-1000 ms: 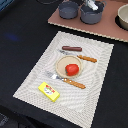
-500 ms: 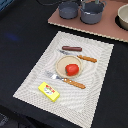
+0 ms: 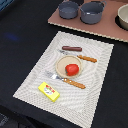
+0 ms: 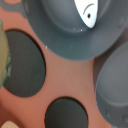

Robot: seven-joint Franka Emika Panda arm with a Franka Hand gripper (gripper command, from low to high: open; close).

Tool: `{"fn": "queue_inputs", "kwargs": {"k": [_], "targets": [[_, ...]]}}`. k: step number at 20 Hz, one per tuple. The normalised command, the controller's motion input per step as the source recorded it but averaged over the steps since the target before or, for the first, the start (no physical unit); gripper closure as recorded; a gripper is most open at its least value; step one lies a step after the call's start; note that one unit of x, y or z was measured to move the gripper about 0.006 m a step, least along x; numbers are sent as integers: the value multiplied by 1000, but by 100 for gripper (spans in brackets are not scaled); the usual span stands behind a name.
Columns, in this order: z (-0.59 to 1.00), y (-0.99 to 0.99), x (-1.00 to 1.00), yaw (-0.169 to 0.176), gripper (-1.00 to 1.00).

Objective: Interact with the objects in diverse but meaningful ways.

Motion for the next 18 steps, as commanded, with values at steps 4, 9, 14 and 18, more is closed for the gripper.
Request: {"fn": "queue_inputs", "kwargs": {"k": [4,9,14,18], "targets": [[268,-794,168,0,-100],[123,-918,165,0,-100],[9,-932,88,0,-100],[0,-931,64,0,-100]]}}
